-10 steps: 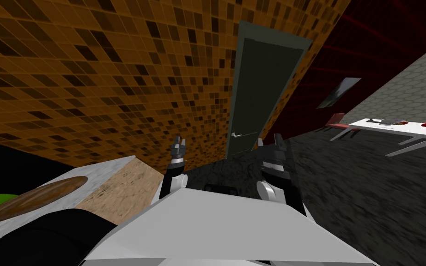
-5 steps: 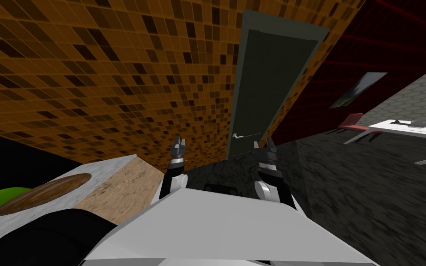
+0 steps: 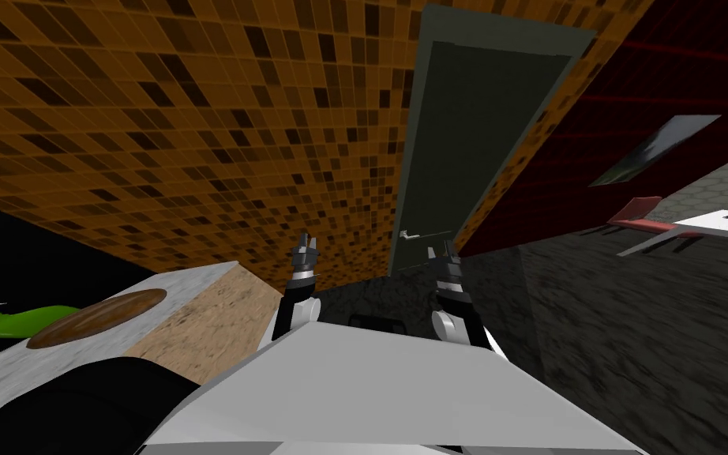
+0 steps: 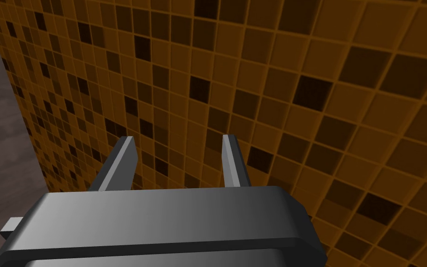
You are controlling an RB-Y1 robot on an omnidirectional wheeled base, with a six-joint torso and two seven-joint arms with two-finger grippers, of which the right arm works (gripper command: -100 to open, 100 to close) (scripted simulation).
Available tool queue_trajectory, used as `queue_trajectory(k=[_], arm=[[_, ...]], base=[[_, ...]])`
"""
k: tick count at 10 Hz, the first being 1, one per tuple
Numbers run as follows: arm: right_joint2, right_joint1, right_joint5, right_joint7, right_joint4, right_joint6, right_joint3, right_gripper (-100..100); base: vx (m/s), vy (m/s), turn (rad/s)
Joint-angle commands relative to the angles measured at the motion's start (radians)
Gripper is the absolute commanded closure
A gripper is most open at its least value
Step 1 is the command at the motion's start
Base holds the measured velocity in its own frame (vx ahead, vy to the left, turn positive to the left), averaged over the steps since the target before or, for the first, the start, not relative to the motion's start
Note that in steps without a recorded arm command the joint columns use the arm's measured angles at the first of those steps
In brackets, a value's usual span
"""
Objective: Pull the door open
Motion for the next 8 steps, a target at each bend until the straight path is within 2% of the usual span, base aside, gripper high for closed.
queue_trajectory(k=[1, 2, 5, 6, 7, 8], arm=[[-0.016, -0.017, -0.004, -0.009, 0.05, -0.012, -0.004, -100], [-0.016, -0.017, -0.004, -0.009, 0.06, -0.012, -0.004, -100], [-0.039, -0.043, -0.006, -0.021, 0.145, -0.04, -0.004, -100], [-0.039, -0.043, -0.006, -0.021, 0.159, -0.04, -0.004, -100], [-0.05, -0.057, -0.007, -0.027, 0.194, -0.054, -0.004, -100], [-0.05, -0.057, -0.007, -0.027, 0.209, -0.054, -0.004, -100]], base=[[0.057, -0.053, 0.078], [0.046, -0.044, 0.053], [0.038, -0.042, 0.084], [0.038, -0.041, 0.053], [0.044, -0.035, 0.088], [0.041, -0.04, 0.06]])
